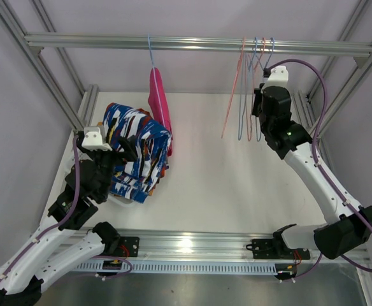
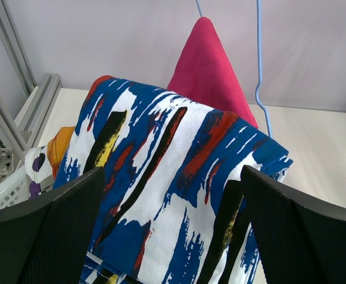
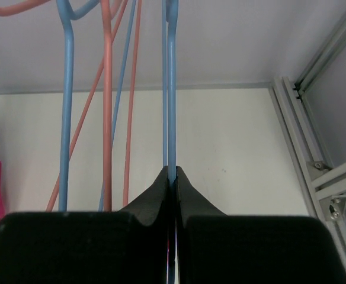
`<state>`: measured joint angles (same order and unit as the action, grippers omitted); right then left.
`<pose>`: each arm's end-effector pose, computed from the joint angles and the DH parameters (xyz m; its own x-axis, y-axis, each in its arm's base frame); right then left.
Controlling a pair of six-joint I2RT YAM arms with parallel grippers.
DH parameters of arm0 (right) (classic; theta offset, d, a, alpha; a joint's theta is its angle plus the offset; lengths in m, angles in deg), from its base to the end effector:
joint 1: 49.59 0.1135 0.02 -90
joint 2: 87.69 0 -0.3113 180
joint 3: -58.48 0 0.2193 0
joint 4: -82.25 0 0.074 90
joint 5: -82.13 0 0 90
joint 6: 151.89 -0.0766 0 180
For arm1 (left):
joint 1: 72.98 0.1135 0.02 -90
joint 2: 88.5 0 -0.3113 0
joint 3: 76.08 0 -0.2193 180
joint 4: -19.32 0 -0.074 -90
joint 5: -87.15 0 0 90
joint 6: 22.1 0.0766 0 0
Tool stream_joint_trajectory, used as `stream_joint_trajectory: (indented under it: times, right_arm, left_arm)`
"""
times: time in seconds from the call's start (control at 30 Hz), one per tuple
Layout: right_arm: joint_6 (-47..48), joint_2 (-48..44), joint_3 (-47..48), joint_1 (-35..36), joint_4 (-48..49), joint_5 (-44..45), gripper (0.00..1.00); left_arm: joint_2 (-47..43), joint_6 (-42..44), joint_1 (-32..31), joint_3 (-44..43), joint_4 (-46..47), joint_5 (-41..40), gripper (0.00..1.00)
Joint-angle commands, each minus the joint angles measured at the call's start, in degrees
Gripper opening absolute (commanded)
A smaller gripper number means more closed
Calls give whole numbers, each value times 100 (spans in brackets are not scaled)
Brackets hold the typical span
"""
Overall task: Remove the trousers from the hanger
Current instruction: Place the hanger at the clothesline, then pick up the hanger from the clothesline.
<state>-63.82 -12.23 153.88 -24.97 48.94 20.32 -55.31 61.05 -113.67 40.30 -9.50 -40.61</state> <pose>0.2748 0.0861 0.4569 -0.2084 -0.0628 -0.9760 0.0577 0.9954 -0.0764 0.0936 -0.0186 0.3988 0.0150 -0.1373 -0.9904 0.0535 0.9892 -0.1363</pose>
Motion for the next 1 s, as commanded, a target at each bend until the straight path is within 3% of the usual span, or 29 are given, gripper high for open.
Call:
stream_joint_trajectory:
  times: [0.0,0.1,0.23,0.33,0.5,0.7,0.83,0.97]
  right_arm:
    - [-245,-250,-323,-19,-59,-111,0]
    - [-325,-453,-622,-1,-111,-190,12]
    - [-675,-769,-842,86,-452,-226,48]
    - [-852,-919,-930,358,-788,-68,60]
    - [-1238,-1568,-1535,982,-1060,441,69]
    - [-2028,-2560,-1950,2035,-1805,1583,70]
    - [-2811,-2958,-1381,2696,-2808,2601,70]
    - [-2839,-3072,-783,3320,-3205,3069,70]
  left_arm:
    - [-76,114,52,-7,170,58,99]
    - [-76,114,52,-7,170,58,99]
    - [-85,79,52,11,161,93,100]
    - [-85,79,52,20,170,120,100]
    - [-23,70,52,-7,144,120,99]
    - [-41,70,52,20,152,49,99]
    - [-67,70,52,37,179,-47,100]
    - [-67,79,52,55,196,-48,99]
